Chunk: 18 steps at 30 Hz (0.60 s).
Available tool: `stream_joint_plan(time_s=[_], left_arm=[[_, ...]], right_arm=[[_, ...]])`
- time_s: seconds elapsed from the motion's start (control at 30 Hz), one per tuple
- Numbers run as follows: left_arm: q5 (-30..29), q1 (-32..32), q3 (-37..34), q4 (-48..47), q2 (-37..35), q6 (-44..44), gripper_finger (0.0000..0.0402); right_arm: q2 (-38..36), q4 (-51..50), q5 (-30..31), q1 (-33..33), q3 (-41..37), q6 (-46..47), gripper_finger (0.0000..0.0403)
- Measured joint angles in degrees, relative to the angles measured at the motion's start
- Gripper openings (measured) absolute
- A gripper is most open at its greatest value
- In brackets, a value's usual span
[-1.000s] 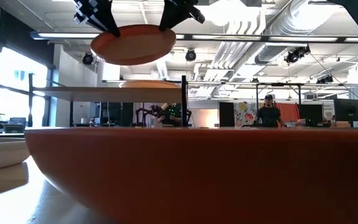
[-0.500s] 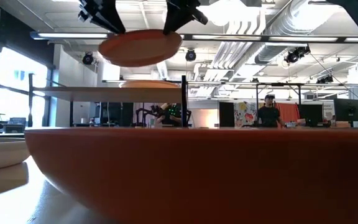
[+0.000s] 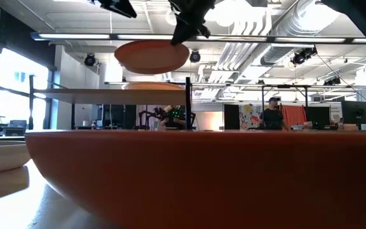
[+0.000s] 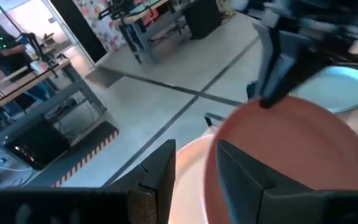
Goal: Place and stack plates onto a shelf
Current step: Stack the brown plate on top of the light orange plate on the shelf
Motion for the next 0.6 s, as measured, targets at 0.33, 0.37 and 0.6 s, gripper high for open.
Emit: stream_joint_plan(time_s=[0.33,0.37,0.6], left_arm=[[0.0,3.6,0.0,-0.5,0.0,-3.1,0.0106],[0.0,4.0,0.0,-0.6,0.0,-3.6,0.0106],[0.0,6.1,0.0,-0.6,0.0,-6.4,0.0106]], right_arm=[[0.3,9.6,-12.7,-11.5,0.0,-2.0,0.0000],[0.4,10.3,-13.5,-12.6,0.0,-0.8,0.0000],[3.1,12.5,-14.6,-18.5,0.0,10.9,0.0000]])
